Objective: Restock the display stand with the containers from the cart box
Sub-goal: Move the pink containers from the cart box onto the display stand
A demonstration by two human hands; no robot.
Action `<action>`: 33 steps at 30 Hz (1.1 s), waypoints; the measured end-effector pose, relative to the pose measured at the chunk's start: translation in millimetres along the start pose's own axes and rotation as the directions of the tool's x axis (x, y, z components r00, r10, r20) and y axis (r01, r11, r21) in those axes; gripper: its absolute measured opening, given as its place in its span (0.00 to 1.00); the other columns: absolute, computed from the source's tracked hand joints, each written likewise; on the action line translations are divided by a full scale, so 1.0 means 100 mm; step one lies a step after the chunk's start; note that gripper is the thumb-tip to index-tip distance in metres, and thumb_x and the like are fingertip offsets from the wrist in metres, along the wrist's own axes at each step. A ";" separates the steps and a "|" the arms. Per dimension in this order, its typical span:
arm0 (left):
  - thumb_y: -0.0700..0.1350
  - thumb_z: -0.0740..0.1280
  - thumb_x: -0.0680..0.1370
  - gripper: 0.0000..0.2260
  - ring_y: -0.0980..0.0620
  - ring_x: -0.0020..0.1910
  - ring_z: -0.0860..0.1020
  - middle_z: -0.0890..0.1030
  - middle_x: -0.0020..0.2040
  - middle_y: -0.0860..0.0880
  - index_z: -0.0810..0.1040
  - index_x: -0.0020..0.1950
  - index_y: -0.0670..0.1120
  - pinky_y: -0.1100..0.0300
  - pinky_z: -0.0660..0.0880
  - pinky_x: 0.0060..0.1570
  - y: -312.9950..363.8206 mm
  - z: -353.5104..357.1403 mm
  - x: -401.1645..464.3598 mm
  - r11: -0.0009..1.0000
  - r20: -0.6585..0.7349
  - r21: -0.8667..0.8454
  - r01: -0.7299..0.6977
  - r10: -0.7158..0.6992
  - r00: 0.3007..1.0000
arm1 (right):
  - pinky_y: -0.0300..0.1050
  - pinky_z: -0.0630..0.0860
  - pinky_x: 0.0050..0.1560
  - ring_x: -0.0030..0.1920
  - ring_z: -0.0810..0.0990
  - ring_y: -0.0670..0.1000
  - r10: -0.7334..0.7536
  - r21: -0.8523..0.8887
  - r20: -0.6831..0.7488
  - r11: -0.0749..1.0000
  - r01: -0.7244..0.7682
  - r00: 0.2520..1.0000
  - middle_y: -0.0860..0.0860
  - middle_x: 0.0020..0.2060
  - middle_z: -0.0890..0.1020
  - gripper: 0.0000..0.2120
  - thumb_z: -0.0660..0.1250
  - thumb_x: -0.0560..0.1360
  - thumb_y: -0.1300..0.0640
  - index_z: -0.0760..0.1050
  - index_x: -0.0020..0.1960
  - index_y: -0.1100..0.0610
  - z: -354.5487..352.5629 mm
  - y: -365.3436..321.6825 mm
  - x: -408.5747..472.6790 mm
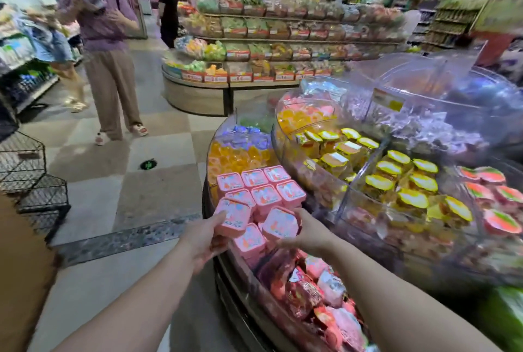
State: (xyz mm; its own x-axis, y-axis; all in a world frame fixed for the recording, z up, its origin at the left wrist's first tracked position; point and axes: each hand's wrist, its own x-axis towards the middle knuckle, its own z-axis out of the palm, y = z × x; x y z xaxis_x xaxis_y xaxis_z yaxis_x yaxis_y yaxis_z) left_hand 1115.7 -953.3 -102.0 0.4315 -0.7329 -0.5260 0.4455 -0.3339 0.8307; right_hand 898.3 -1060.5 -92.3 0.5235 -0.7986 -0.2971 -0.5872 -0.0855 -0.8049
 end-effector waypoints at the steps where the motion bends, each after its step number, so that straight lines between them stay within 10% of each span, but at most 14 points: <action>1: 0.47 0.68 0.77 0.10 0.48 0.34 0.74 0.82 0.39 0.42 0.79 0.49 0.40 0.56 0.74 0.37 0.03 -0.03 0.05 1.000 0.011 0.017 0.003 -0.003 1.000 | 0.28 0.73 0.42 0.55 0.77 0.43 0.001 -0.010 0.010 1.000 -0.001 1.000 0.48 0.63 0.75 0.39 0.80 0.63 0.55 0.65 0.69 0.53 0.02 -0.01 0.06; 5: 0.47 0.67 0.77 0.10 0.49 0.34 0.75 0.81 0.39 0.43 0.79 0.52 0.40 0.56 0.74 0.37 0.18 -0.14 0.22 0.999 0.025 0.031 0.011 -0.012 1.000 | 0.39 0.69 0.60 0.63 0.70 0.47 0.025 -0.117 0.050 0.993 -0.019 0.998 0.50 0.68 0.71 0.45 0.79 0.64 0.49 0.60 0.74 0.52 0.15 -0.10 0.23; 13: 0.48 0.66 0.78 0.12 0.50 0.32 0.78 0.84 0.36 0.45 0.79 0.54 0.39 0.56 0.74 0.40 0.41 -0.22 0.64 0.995 0.143 0.093 0.026 -0.040 0.989 | 0.39 0.68 0.63 0.65 0.70 0.48 0.126 -0.187 0.089 0.976 -0.108 0.988 0.50 0.71 0.68 0.45 0.77 0.67 0.48 0.56 0.76 0.51 0.48 -0.17 0.47; 18: 0.50 0.66 0.77 0.13 0.48 0.37 0.80 0.85 0.40 0.43 0.80 0.52 0.41 0.54 0.75 0.46 0.55 -0.22 0.90 0.981 0.305 0.192 0.035 -0.094 0.948 | 0.36 0.71 0.43 0.61 0.71 0.49 0.272 -0.012 -0.044 0.962 -0.273 0.961 0.50 0.74 0.64 0.51 0.78 0.66 0.47 0.48 0.78 0.48 0.56 -0.23 0.40; 23: 0.49 0.66 0.78 0.14 0.49 0.32 0.81 0.83 0.37 0.43 0.81 0.52 0.39 0.54 0.74 0.41 0.69 -0.16 1.06 0.962 0.432 0.273 -0.009 -0.114 0.894 | 0.38 0.74 0.29 0.41 0.80 0.48 0.488 0.268 -0.210 0.862 -0.431 0.847 0.50 0.52 0.78 0.37 0.73 0.68 0.40 0.62 0.71 0.51 0.83 -0.30 0.27; 27: 0.47 0.65 0.79 0.10 0.50 0.30 0.80 0.84 0.36 0.46 0.81 0.49 0.41 0.55 0.73 0.38 0.77 -0.12 1.04 0.962 0.494 0.271 -0.015 -0.126 0.860 | 0.42 0.74 0.28 0.28 0.77 0.52 0.601 0.597 -0.229 0.708 -0.378 0.766 0.55 0.35 0.79 0.21 0.69 0.75 0.57 0.66 0.64 0.57 1.07 -0.39 0.27; 33: 0.47 0.65 0.79 0.10 0.52 0.29 0.76 0.84 0.38 0.44 0.80 0.51 0.41 0.58 0.74 0.35 0.88 -0.14 1.08 0.964 0.512 0.265 -0.003 -0.138 0.848 | 0.46 0.74 0.30 0.29 0.74 0.56 0.647 0.610 -0.422 0.721 -0.329 0.635 0.62 0.37 0.77 0.14 0.56 0.74 0.67 0.76 0.54 0.58 0.91 -0.42 0.39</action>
State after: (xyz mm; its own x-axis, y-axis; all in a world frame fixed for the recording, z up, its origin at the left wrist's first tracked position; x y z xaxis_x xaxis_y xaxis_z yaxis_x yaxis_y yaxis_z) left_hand 1212.3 -1054.0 -88.7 -0.0975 -0.8790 -0.4667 0.2204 -0.4764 0.8511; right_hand 999.5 -1033.7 -117.1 -0.3086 -0.8138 -0.4925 -0.2191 0.5647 -0.7957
